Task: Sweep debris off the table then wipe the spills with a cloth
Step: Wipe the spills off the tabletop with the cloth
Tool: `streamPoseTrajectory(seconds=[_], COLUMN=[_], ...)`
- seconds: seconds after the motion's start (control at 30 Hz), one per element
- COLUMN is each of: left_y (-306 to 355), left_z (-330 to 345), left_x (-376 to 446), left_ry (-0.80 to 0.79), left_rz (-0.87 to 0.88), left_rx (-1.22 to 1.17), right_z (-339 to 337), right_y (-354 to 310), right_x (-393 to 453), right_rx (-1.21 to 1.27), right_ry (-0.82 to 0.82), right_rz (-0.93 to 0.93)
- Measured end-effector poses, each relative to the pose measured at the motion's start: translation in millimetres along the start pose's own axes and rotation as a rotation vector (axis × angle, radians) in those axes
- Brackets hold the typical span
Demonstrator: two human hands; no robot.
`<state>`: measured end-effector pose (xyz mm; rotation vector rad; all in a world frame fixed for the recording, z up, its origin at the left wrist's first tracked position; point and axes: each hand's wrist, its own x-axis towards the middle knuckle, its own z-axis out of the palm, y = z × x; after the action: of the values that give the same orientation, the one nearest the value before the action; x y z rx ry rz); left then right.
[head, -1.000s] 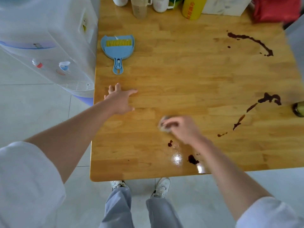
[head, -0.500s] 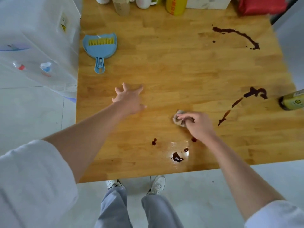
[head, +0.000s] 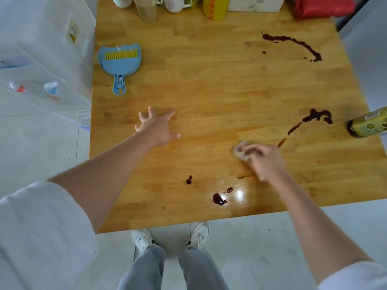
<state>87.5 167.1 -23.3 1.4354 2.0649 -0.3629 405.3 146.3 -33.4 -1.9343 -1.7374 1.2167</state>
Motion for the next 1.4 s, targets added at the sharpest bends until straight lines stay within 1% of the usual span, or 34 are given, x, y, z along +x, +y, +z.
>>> streamPoseTrajectory(seconds=[0.07,0.13,0.17,0.2,0.27,0.33,0.37,0.4,0.43,0.47,0.53,0.57,0.6,0.63,0.67,0.73,0.8,0.83,0.87,0.9,1.0,1.03,1.07,1.1,1.13,1.2,1.27,1.3,1.33,1.37,1.4], left_y=[-0.9,-0.3,0.1,-0.1,-2.0,-2.5,-2.7,-2.9,-2.8,-3.0,-3.8,-3.9,-4.3,-3.4,-3.7,-5.1,-4.9,-5.3,-6.1,-7.7,-17.8,-22.2,-27.2,-32.5,-38.5,-52.6,-64.8,-69.6,-72.9,-74.9,-75.5], left_z=[0.8,1.8,2.0,2.0,2.2,3.6,4.2,4.7,4.9,5.5,7.5,8.4,9.5,9.0,8.9,8.6,8.5,9.7,12.1,15.7,26.2,28.9,31.8,33.8,35.5,36.7,36.0,34.9,34.2,34.1,33.1], left_x=[0.2,0.6,1.2,1.5,1.1,2.1,2.7,3.4,3.7,3.2,3.9,4.3,4.2,4.5,4.4,2.9,-0.4,-3.7,-7.2,-11.6,-27.0,-32.4,-38.2,-42.5,-46.0,-49.7,-48.4,-46.5,-44.5,-43.0,-41.7], left_ry=[-0.003,-0.01,-0.008,-0.009,-0.011,-0.012,-0.009,-0.003,-0.001,-0.005,-0.004,-0.003,-0.002,0.001,0.006,0.01,0.018,0.035,0.059,0.082,0.084,0.066,0.051,0.05,0.062,0.095,0.085,0.066,0.041,0.015,-0.002], left_rz=[-0.005,-0.001,0.001,0.0,-0.006,-0.003,-0.002,0.002,0.007,0.011,0.018,0.019,0.024,0.03,0.032,0.031,0.037,0.043,0.052,0.061,0.076,0.07,0.055,0.034,0.003,-0.084,-0.13,-0.126,-0.113,-0.098,-0.087], left_rx=[-0.001,-0.008,-0.013,-0.015,-0.015,-0.024,-0.027,-0.024,-0.019,-0.018,-0.02,-0.018,-0.019,-0.02,-0.023,-0.031,-0.025,-0.016,-0.01,-0.01,-0.018,0.002,0.031,0.054,0.067,0.066,0.015,-0.022,-0.048,-0.052,-0.035], right_z=[-29.5,-23.3,-9.2,10.0,53.1,80.5,80.4,69.5,52.5,32.0,-5.7,-14.3,-12.0,-2.4,14.4,55.3,86.6,91.8,86.7,73.1,15.2,2.1,-1.9,2.6,13.7,47.7,81.9,92.2,94.1,88.1,76.7], right_y=[6.0,-2.6,-13.2,-25.2,-44.6,-42.4,-33.4,-22.2,-9.9,1.0,12.9,14.0,12.3,4.5,-5.9,-23.3,-26.3,-19.9,-9.0,2.5,32.6,36.9,36.6,31.1,22.5,3.2,-6.2,-5.2,0.3,6.1,13.5], right_x=[16.0,26.0,24.9,19.3,-3.0,-27.8,-34.6,-36.0,-33.8,-29.9,-21.0,-15.0,-9.9,-6.6,-8.4,-27.1,-58.1,-71.4,-79.2,-81.4,-67.9,-63.1,-60.3,-59.5,-62.2,-76.2,-96.9,-106.0,-110.7,-111.5,-106.8], right_rx=[0.069,0.119,0.112,0.086,0.007,-0.089,-0.13,-0.124,-0.097,-0.063,-0.014,0.024,0.051,0.065,0.056,0.026,-0.031,-0.067,-0.066,-0.038,0.009,0.029,0.041,0.046,0.028,-0.015,-0.029,-0.049,-0.075,-0.072,-0.047], right_ry=[0.197,0.246,0.221,0.171,-0.01,-0.23,-0.274,-0.261,-0.193,-0.079,0.2,0.291,0.331,0.322,0.276,0.108,-0.124,-0.187,-0.18,-0.108,0.255,0.326,0.351,0.335,0.298,0.196,0.014,-0.069,-0.115,-0.108,-0.037], right_rz=[0.148,0.181,0.147,0.072,-0.139,-0.32,-0.348,-0.304,-0.218,-0.105,0.118,0.178,0.19,0.176,0.133,-0.019,-0.224,-0.277,-0.257,-0.178,0.144,0.227,0.269,0.269,0.228,0.028,-0.211,-0.26,-0.263,-0.216,-0.146])
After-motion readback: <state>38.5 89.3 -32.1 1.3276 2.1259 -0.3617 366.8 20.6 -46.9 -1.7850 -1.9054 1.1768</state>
